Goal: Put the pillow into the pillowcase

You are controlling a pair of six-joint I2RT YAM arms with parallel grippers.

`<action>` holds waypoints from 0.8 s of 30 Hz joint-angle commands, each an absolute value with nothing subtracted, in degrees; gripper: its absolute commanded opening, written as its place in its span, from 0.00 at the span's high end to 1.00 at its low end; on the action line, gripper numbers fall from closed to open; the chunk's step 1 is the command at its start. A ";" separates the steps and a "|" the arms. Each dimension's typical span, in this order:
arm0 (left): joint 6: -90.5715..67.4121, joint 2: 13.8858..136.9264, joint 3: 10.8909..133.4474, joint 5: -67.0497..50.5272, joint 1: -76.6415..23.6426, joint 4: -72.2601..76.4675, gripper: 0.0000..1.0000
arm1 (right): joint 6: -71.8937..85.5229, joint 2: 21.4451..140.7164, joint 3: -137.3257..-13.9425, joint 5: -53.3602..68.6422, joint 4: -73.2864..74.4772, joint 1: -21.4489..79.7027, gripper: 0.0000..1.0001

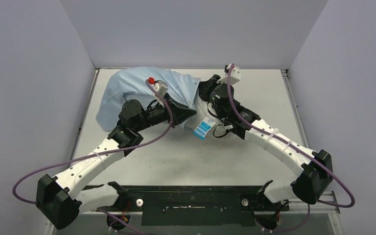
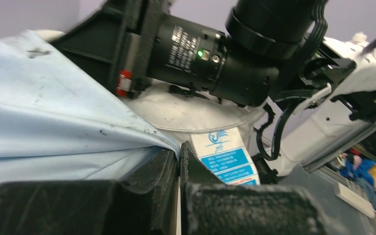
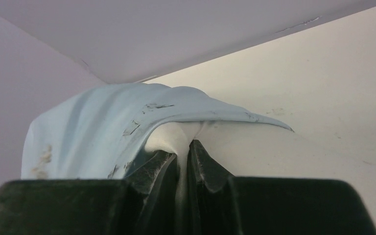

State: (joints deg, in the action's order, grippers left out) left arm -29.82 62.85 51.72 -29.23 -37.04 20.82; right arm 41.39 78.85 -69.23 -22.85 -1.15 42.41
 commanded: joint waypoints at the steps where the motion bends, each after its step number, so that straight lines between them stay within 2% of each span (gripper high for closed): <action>1: -33.31 63.22 56.10 -37.22 -41.87 33.10 1.00 | 46.37 78.47 -73.31 -23.77 -9.29 41.95 1.00; 7: -28.66 62.26 62.41 -33.49 -41.83 25.17 1.00 | 44.77 75.57 -70.04 -17.71 -6.80 41.46 1.00; 12: -25.34 59.89 68.33 -30.69 -41.91 16.31 1.00 | 37.86 72.41 -72.50 -5.69 7.96 43.66 1.00; 17: -26.65 58.17 69.80 -27.89 -41.90 15.69 1.00 | 40.37 68.38 -69.11 8.42 7.13 43.88 1.00; 22: -23.74 61.89 69.64 -24.87 -41.75 11.45 1.00 | 40.56 67.80 -64.55 7.61 7.44 42.75 0.99; 24: -23.96 63.81 66.19 -24.31 -41.06 12.98 1.00 | 39.91 68.35 -61.35 7.13 6.35 41.33 0.95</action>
